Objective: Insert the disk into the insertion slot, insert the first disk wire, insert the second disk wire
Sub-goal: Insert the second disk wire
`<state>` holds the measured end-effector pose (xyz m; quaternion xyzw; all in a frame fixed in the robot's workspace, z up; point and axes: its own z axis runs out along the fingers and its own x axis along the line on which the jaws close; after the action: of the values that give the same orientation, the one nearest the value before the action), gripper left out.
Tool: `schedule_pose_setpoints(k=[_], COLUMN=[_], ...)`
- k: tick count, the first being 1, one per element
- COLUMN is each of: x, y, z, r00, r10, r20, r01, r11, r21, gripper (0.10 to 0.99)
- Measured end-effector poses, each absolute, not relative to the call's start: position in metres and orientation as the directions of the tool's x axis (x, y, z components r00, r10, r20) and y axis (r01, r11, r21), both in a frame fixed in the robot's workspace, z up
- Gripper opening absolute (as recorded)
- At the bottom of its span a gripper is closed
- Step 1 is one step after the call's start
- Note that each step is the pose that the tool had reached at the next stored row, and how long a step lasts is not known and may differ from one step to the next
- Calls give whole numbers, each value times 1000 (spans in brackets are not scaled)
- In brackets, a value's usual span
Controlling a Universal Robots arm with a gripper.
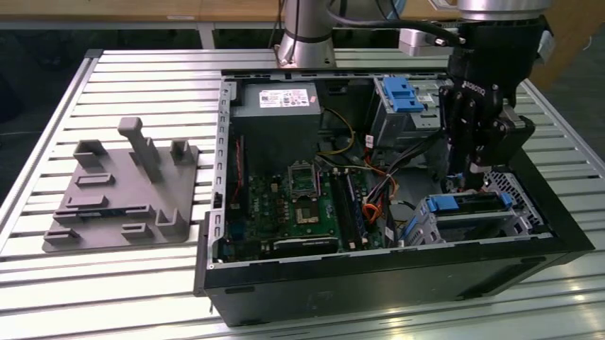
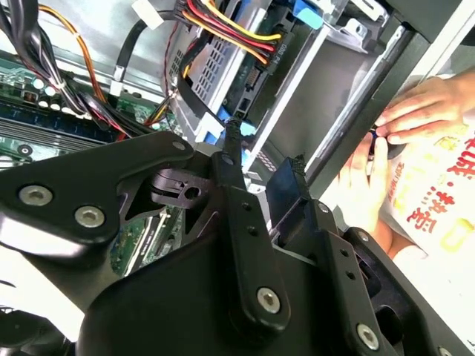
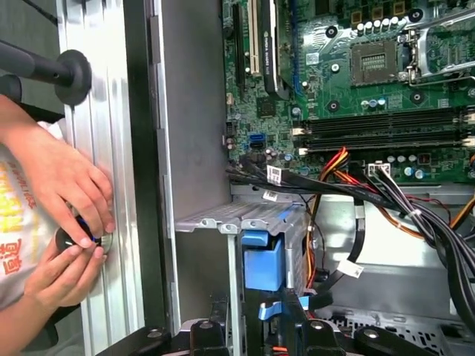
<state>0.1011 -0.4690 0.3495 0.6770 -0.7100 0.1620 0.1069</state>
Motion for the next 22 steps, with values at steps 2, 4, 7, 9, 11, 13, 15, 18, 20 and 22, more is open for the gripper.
schedule_pose_setpoints(k=[2,4,7,9,11,13,15,18,20,22], x=[101,101,101,101,101,101,101,101,101,101], y=[-466,-464,-463,-463,-462,-462,-462,-461,-459,-457], z=[349,348,347,347,346,346,346,346,346,346], r00=[-61,-63,-71,-76,-80,-83,-84,-84,-84,-84], r10=[-925,-922,-918,-914,-909,-904,-901,-900,-898,-894], r20=[375,381,390,399,409,419,425,427,432,441], r01=[-996,-996,-995,-995,-995,-995,-995,-995,-995,-995], r11=[31,32,40,45,49,51,51,51,51,50], r21=[-85,-86,-86,-86,-86,-87,-87,-87,-87,-88], gripper=[416,416,416,416,416,416,416,416,416,416])
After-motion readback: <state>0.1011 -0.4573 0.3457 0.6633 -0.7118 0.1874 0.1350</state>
